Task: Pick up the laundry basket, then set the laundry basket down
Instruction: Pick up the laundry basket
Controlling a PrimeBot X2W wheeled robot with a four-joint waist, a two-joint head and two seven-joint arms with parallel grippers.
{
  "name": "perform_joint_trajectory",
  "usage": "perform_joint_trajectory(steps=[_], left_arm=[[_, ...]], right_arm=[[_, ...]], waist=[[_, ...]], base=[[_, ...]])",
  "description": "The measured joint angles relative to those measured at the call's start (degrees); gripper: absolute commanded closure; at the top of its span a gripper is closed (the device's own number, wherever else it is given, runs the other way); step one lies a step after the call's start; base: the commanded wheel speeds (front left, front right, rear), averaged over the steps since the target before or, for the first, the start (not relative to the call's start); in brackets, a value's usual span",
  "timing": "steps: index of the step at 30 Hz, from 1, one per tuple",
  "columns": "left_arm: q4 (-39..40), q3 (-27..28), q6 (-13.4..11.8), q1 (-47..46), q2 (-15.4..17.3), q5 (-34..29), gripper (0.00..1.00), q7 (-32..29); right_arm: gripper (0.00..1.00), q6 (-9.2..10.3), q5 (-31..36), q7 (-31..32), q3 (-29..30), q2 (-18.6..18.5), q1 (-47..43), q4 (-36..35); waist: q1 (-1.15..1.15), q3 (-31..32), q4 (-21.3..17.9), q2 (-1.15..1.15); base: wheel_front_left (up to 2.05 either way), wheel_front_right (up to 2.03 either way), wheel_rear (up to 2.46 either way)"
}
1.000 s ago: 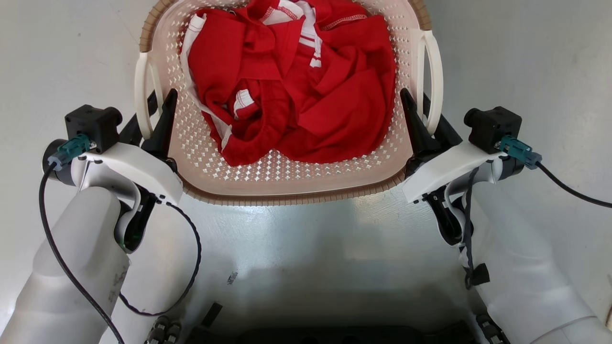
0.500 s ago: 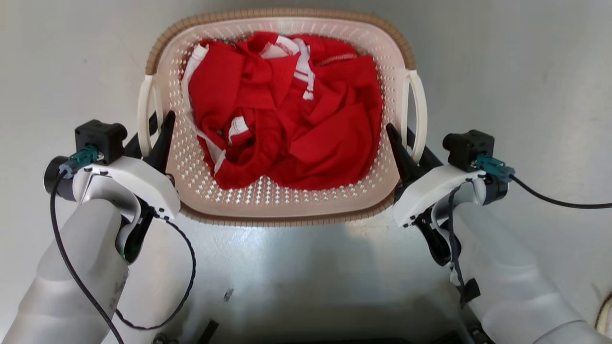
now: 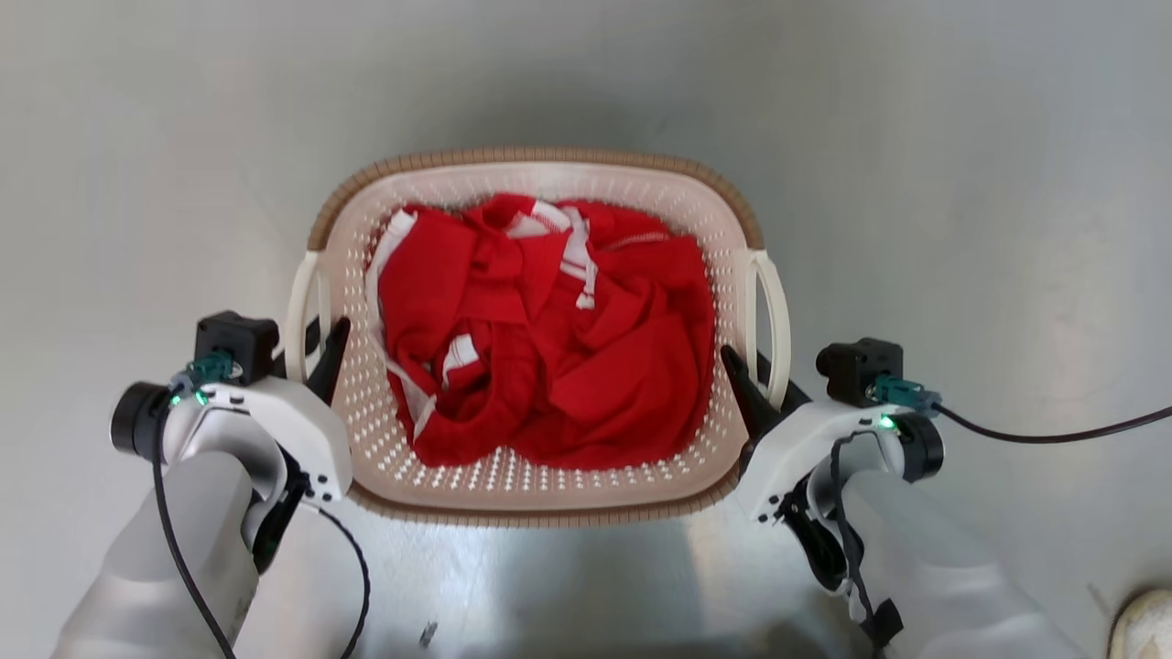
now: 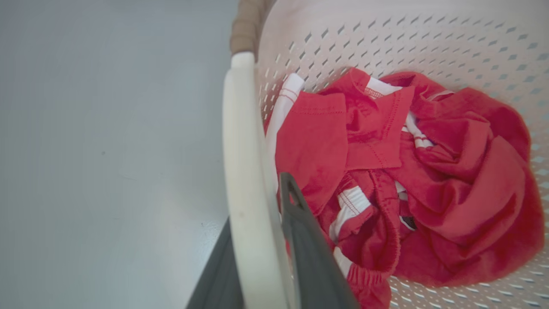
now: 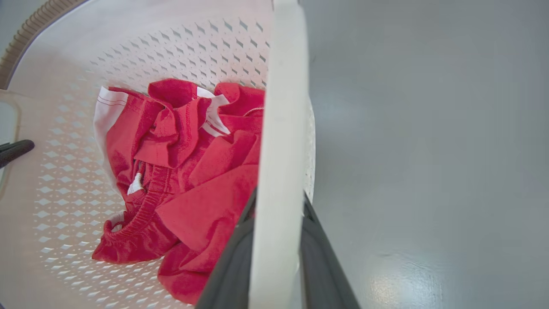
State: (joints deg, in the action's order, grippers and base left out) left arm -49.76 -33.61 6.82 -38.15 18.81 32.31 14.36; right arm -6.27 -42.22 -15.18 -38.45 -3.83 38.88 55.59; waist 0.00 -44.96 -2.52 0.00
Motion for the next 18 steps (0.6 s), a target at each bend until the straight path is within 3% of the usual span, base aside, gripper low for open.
perform_joint_trajectory(steps=[12,18], left_arm=[[-7.12,-3.64,0.01,1.47,-2.65,0.27,1.0,0.01],[-12.22,-5.22,0.01,2.21,-5.55,1.14,1.0,-0.33]], right_arm=[[1.0,-0.02,-5.83,0.12,-5.24,0.7,-2.21,4.88],[1.0,-0.29,-8.94,0.46,-8.16,0.91,-4.0,8.16]], waist=[[0.0,9.43,-1.61,0.0],[0.0,15.43,-1.81,0.0]], base=[[0.0,0.0,0.0],[0.0,0.0,0.0]])
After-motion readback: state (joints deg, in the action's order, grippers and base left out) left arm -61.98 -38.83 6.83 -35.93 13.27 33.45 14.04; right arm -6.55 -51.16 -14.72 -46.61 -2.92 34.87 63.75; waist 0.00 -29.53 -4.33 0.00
